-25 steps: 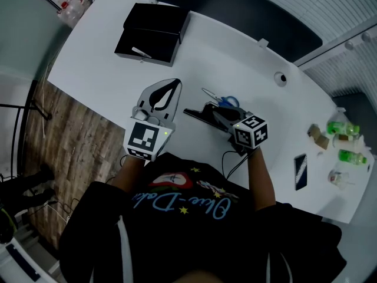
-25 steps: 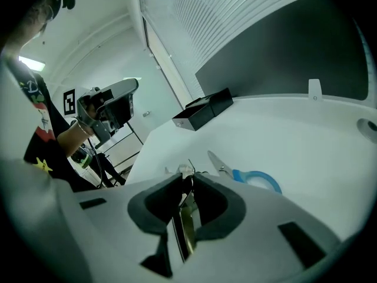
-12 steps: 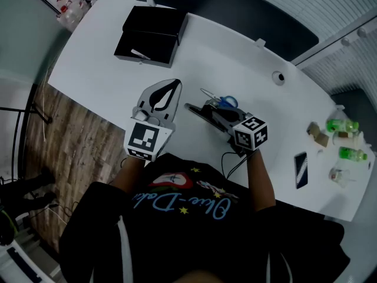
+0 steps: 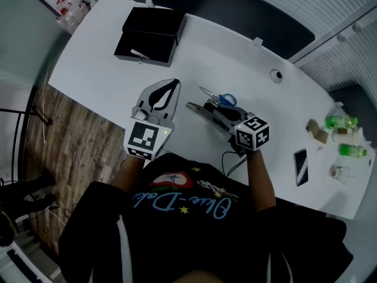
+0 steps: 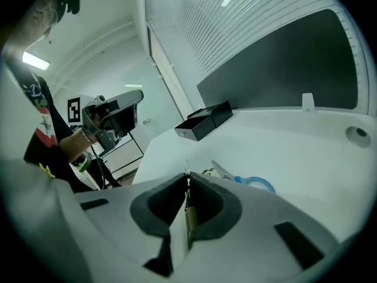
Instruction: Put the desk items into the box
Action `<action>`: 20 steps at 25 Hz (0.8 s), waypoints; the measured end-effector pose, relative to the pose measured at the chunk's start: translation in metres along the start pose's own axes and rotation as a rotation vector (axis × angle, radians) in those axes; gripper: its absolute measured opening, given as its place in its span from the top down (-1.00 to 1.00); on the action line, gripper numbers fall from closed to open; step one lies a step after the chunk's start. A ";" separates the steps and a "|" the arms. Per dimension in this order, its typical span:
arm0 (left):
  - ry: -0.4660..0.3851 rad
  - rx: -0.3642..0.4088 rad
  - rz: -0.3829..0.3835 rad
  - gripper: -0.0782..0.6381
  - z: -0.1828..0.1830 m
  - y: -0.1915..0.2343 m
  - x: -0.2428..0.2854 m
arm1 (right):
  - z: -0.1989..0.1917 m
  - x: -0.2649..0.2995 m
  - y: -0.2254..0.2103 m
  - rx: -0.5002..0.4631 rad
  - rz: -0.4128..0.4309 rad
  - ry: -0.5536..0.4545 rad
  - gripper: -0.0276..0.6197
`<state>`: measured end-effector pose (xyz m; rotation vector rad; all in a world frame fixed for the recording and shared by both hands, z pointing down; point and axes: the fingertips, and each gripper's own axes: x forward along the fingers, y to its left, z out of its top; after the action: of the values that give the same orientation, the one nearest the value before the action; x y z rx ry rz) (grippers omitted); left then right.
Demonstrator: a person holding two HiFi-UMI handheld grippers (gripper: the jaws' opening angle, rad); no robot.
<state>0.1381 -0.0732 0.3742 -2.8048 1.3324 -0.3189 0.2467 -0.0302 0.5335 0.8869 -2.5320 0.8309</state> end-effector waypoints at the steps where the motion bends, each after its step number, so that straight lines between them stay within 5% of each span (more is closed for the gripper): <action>1: 0.001 0.001 0.000 0.76 0.000 -0.001 -0.001 | 0.001 -0.002 0.000 0.004 -0.003 -0.008 0.82; 20: -0.011 0.024 0.001 0.76 0.008 -0.013 -0.014 | 0.033 -0.040 0.010 0.047 -0.049 -0.184 0.82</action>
<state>0.1409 -0.0545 0.3657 -2.7818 1.3190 -0.3169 0.2668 -0.0259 0.4846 1.0814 -2.6437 0.8319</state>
